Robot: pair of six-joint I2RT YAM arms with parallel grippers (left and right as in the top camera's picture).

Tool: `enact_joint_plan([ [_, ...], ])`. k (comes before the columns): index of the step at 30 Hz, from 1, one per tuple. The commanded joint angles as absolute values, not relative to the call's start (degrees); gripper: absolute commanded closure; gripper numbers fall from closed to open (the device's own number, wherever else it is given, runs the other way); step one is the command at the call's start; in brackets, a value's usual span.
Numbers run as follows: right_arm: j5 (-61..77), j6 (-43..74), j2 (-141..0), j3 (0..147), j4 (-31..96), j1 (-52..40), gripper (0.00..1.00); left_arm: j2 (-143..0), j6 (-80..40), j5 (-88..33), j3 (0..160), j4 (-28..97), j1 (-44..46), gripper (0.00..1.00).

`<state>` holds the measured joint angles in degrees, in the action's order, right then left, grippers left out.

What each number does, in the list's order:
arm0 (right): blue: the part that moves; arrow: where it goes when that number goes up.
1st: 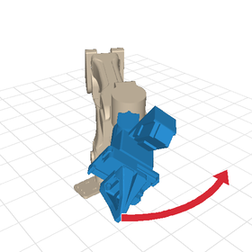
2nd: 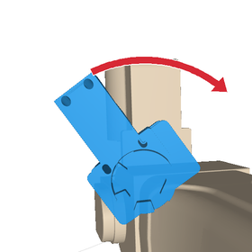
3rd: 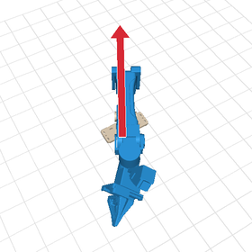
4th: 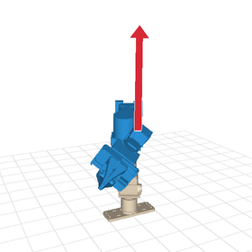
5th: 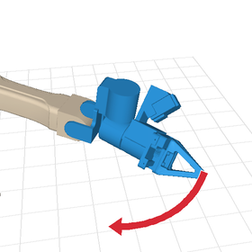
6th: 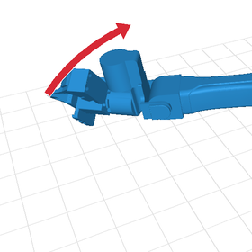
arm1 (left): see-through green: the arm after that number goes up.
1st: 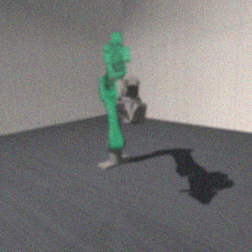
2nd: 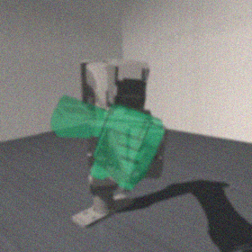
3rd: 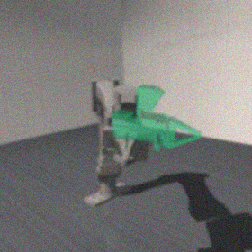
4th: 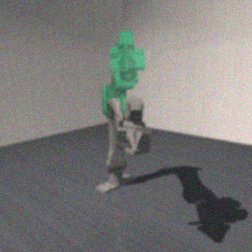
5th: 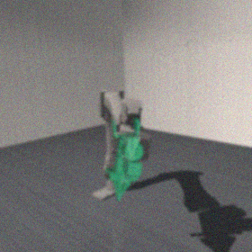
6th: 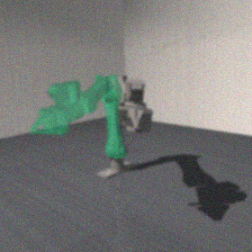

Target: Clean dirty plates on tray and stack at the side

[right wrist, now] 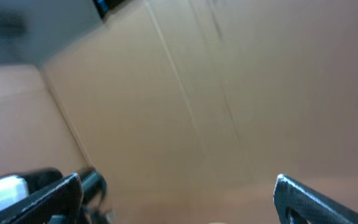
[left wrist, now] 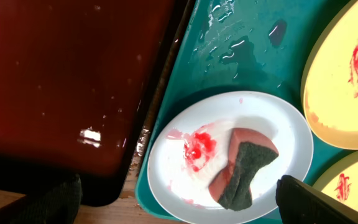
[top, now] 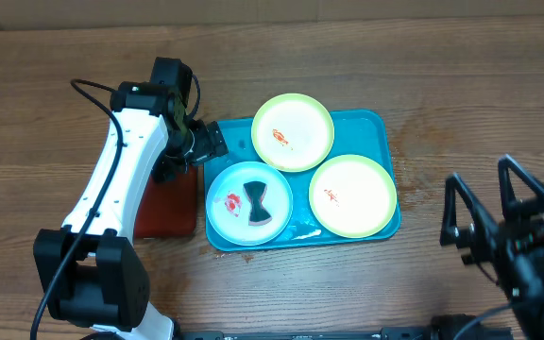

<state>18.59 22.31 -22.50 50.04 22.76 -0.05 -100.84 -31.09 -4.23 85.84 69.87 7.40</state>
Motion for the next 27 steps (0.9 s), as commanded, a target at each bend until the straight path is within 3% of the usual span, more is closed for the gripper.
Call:
enact_joint_plan([
  [1,29.5,18.9,-32.4,56.2,27.0,-0.3,0.0,-100.5,-29.8,-4.4,85.8,69.8,7.7,0.0],
  [5,52.9,21.5,-39.2,56.7,23.8,-0.3,0.0,-100.5,-29.8,-4.5,85.8,70.0,7.7,0.0],
  [9,56.2,28.8,-45.5,56.7,16.1,-0.3,0.01,-100.5,-29.8,-4.5,85.8,70.0,7.7,0.0],
  [11,56.2,31.0,-47.9,56.7,14.6,-0.3,0.09,-100.5,-29.8,-4.5,85.8,69.8,7.7,0.0],
  [15,51.7,32.5,-53.0,57.5,19.9,-0.4,0.09,-100.5,-29.8,-4.5,85.8,69.8,7.7,0.0],
  [20,48.7,24.6,-63.2,61.8,34.8,-4.5,0.11,-100.5,-29.8,-4.5,85.8,69.8,7.7,0.0],
  [27,20.9,19.5,-84.9,80.8,59.1,-19.3,0.07,-100.5,-30.0,-4.5,85.8,69.6,7.7,0.0],
])
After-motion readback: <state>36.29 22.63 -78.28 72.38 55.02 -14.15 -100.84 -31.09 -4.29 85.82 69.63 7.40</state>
